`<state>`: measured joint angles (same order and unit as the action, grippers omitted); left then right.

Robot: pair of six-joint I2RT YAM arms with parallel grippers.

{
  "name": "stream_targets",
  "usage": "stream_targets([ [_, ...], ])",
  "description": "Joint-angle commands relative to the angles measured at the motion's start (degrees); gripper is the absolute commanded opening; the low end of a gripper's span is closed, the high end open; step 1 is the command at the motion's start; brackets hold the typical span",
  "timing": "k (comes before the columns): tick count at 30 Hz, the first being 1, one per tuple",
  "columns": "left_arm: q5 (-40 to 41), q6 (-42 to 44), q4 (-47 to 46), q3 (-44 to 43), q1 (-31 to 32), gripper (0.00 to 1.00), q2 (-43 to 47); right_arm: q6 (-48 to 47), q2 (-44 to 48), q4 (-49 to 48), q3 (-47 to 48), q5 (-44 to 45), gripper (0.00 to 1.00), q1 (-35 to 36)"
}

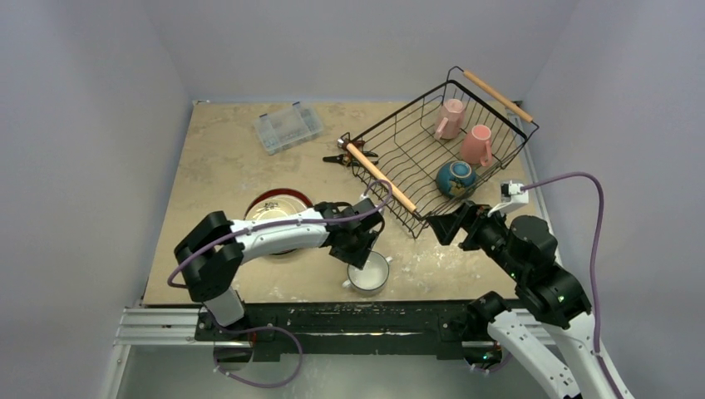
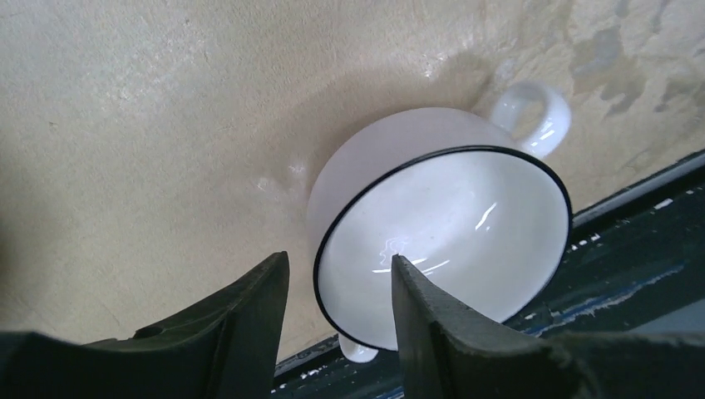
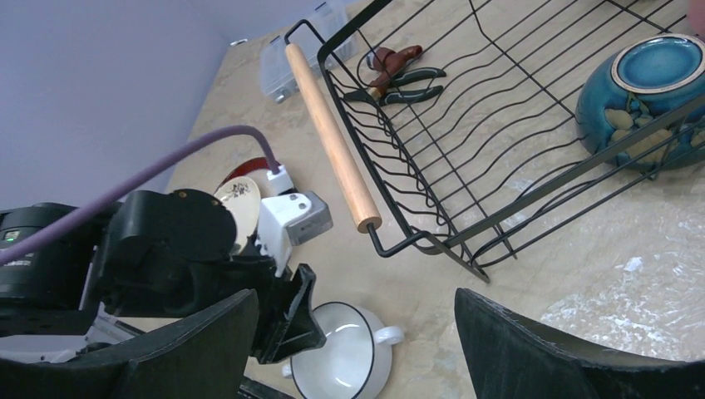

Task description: Load the mixed dishes into the dish rack

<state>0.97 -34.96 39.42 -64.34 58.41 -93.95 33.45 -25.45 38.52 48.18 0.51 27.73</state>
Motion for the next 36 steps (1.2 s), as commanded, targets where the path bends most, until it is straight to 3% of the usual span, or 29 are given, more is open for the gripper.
stream_targets([
  [1, 5.4, 1.9, 2.7, -3.9, 1.9, 0.47, -4.4, 0.6, 1.2, 1.2, 1.3, 1.0, 0.88, -0.1],
  [7, 10.2, 1.8, 4.8, -6.7, 5.1, 0.33, -8.3, 1.2, 0.8, 2.1, 1.2, 1.7, 0.88, -0.1],
  [12, 13.0, 1.0, 7.1, -6.7, 5.4, 0.0, -7.1, 1.9, -0.7, 1.3, 0.1, 1.2, 0.88, -0.1],
  [16, 13.5, 0.0, 6.2, -2.5, 5.4, 0.0, 0.6, 2.3, -2.4, 0.6, -0.6, 0.7, 0.88, -0.1],
  [20, 8.3, -2.9, 2.2, 4.0, 4.8, 0.0, 12.7, 2.5, -3.1, -0.3, -1.3, 0.3, 0.88, -0.1],
  [25, -7.9, -10.3, -11.5, 15.7, 0.8, 0.0, 30.1, 3.1, -4.5, -3.1, -2.7, -1.0, 0.88, -0.1],
  [30, -23.3, -21.3, -28.5, 28.3, -5.1, 0.0, 41.9, 3.5, -7.2, -8.5, -4.2, -7.7, 0.88, -0.1],
  [36, -29.4, -31.3, -42.8, 34.8, -8.2, 0.0, 50.8, 6.4, -8.4, -21.0, -7.8, -23.4, 0.89, -0.1],
])
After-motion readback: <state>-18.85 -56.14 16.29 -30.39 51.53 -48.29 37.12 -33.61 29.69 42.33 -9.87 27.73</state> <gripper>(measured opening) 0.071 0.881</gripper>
